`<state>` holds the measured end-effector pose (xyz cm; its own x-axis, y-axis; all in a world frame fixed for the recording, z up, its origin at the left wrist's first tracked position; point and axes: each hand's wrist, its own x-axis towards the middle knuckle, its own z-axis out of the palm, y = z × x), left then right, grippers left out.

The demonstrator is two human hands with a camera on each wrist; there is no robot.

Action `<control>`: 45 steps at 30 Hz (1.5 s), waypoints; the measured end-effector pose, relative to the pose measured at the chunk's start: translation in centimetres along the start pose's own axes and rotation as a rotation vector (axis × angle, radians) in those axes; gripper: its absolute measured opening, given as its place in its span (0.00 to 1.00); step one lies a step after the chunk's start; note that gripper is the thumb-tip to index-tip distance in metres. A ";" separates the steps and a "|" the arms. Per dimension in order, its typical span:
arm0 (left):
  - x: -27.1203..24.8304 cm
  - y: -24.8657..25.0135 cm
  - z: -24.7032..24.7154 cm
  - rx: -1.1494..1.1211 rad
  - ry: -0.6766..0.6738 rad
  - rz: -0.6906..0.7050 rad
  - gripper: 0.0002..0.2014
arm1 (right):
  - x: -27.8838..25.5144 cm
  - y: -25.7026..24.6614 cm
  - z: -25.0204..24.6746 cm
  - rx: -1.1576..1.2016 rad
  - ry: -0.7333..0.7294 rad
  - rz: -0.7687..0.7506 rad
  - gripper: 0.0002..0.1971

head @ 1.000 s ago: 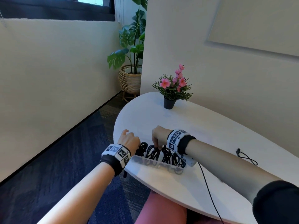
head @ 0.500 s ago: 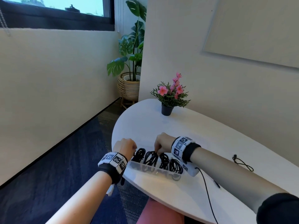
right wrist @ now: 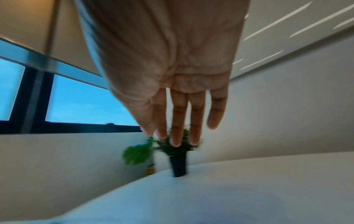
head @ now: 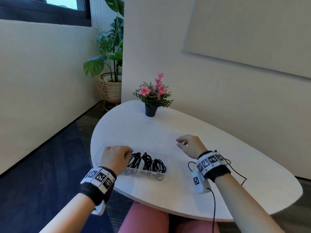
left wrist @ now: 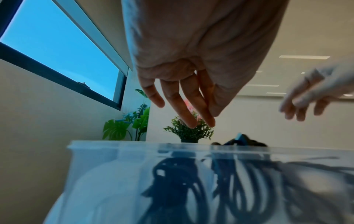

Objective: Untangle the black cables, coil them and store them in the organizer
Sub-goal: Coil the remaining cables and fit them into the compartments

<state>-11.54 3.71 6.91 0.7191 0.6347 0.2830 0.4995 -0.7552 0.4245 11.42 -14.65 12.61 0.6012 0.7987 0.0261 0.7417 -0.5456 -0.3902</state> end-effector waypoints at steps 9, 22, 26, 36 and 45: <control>-1.5 4.0 1.6 -0.095 -0.048 0.039 0.10 | -4.7 13.6 3.1 -0.117 -0.393 0.724 0.80; -2.6 8.1 1.6 -0.267 -0.084 0.127 0.10 | -8.2 2.6 -0.3 -0.031 0.018 0.145 0.11; -2.4 11.3 1.6 -0.336 -0.128 0.278 0.26 | -9.3 -1.0 -1.8 0.023 0.116 -0.106 0.11; -1.9 12.4 1.3 -0.649 -0.056 0.139 0.06 | -10.1 -0.5 -3.0 0.363 0.271 -0.172 0.06; -1.4 10.6 -0.2 -1.176 0.043 -0.232 0.09 | -9.3 5.4 -3.9 0.951 0.660 0.265 0.10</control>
<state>-7.31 -5.14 11.17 0.6421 0.7580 0.1151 -0.1484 -0.0245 0.9886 10.96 -26.03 13.87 0.9465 0.2517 0.2022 0.2199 -0.0441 -0.9745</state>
